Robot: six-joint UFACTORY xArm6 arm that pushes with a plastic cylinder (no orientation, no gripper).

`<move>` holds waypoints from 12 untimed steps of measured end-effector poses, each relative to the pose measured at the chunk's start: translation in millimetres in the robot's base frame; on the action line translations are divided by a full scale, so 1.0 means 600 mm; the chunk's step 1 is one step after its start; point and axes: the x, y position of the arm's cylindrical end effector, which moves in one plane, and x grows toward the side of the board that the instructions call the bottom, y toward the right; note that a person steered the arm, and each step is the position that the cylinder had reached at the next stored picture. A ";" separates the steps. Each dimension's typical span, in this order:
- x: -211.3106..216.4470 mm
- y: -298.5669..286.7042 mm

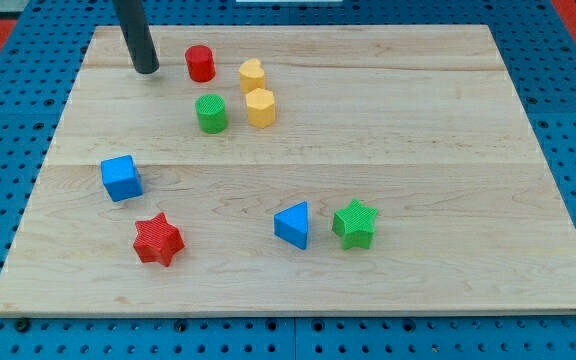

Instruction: Push the green circle to the top left

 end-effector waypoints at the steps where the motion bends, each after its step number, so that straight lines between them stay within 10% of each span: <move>1: -0.014 0.108; 6: 0.268 0.076; 12: 0.182 0.080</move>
